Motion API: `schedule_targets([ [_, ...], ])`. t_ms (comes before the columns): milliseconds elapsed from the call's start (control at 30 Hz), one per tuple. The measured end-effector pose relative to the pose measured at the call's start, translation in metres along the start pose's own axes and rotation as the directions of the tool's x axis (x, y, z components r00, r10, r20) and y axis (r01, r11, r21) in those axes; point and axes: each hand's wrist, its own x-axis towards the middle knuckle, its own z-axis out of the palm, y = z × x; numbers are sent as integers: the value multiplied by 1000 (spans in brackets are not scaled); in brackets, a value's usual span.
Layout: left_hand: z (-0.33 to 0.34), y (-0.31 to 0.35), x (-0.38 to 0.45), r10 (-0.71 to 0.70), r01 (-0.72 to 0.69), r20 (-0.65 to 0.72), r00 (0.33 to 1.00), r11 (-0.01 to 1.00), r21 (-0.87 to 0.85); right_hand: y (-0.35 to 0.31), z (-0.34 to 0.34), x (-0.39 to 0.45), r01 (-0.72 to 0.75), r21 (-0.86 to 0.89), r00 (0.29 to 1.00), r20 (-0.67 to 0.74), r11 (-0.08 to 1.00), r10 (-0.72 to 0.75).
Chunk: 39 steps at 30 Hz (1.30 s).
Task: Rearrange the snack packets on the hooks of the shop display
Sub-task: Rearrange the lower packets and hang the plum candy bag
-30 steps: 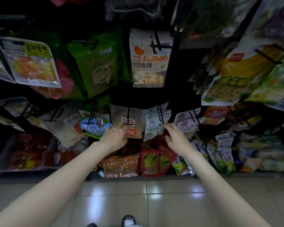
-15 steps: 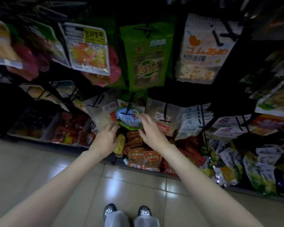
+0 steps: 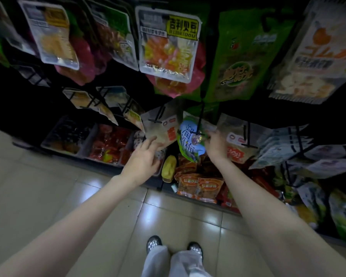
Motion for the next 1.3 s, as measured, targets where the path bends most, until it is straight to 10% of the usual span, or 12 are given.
schedule_targets([
  [400,-60,29,16,307,-278,86,948,927,-253,-59,-116,-77,365,-6,928,80,931,-364],
  [700,-214,93,10,453,-636,-515,728,727,-258,-174,-242,-109,662,320,740,-428,678,-520],
  [1167,-277,82,19,328,-529,-518,790,791,-305,-232,-264,-91,680,192,707,-428,708,-563],
  [1300,-311,69,33,242,-488,-659,712,845,-218,-242,-285,-78,688,105,669,-475,718,-572],
])
